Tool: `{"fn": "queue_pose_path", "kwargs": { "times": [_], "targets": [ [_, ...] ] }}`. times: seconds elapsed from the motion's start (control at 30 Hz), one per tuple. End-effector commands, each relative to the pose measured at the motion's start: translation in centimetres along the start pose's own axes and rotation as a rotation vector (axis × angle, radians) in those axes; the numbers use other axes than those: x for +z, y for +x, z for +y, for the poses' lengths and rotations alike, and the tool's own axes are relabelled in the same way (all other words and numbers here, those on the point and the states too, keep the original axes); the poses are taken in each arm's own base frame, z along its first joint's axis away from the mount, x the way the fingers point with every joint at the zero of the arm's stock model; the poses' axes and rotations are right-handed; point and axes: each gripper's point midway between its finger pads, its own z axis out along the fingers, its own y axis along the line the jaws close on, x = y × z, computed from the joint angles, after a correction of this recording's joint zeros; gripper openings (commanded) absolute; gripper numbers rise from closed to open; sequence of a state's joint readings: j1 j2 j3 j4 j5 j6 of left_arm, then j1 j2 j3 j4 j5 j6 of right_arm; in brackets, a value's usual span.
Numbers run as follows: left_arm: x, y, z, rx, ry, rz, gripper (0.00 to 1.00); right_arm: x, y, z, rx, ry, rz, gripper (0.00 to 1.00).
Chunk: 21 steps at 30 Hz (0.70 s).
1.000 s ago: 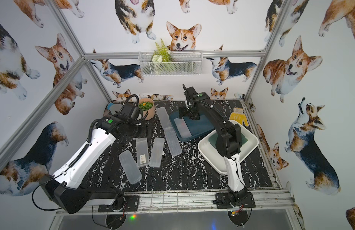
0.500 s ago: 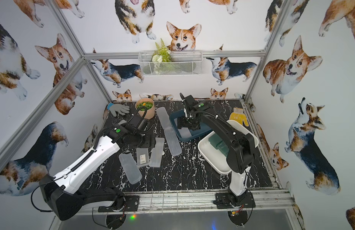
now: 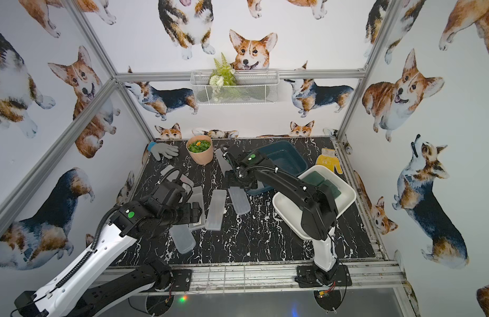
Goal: Place the pencil cases by color into the storage box
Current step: Pick up the pencil case from the center of the board.
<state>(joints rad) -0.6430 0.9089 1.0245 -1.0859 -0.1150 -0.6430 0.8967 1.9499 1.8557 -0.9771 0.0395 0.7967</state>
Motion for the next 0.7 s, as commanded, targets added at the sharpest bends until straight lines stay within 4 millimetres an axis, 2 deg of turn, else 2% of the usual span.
{"fn": "queue_pose_path", "kwargs": {
  "times": [0.0,0.13,0.23,0.37,0.5,0.67],
  "targets": [
    [-0.3,1.1,1.0,-0.004,-0.004,0.008,0.95,1.2,1.0,1.7,0.079,0.074,-0.036,0.88],
    [0.3,1.7,1.2,0.015,0.033,-0.013,0.94,3.2,3.8,4.0,0.111,0.094,-0.024,0.88],
    [-0.7,1.4,1.1,0.011,0.061,-0.048,0.94,4.9,5.9,5.4,0.117,0.113,-0.003,0.88],
    [-1.0,1.9,1.2,-0.015,0.085,-0.061,0.95,7.1,8.0,6.2,0.138,0.165,0.066,0.88],
    [-0.8,1.8,0.4,-0.038,0.139,-0.072,0.95,8.5,8.9,6.2,0.139,0.196,0.097,0.89],
    [-1.7,1.0,-0.4,-0.030,0.193,-0.121,0.95,9.9,9.0,6.2,0.156,0.190,0.089,0.90]
  ]
}}
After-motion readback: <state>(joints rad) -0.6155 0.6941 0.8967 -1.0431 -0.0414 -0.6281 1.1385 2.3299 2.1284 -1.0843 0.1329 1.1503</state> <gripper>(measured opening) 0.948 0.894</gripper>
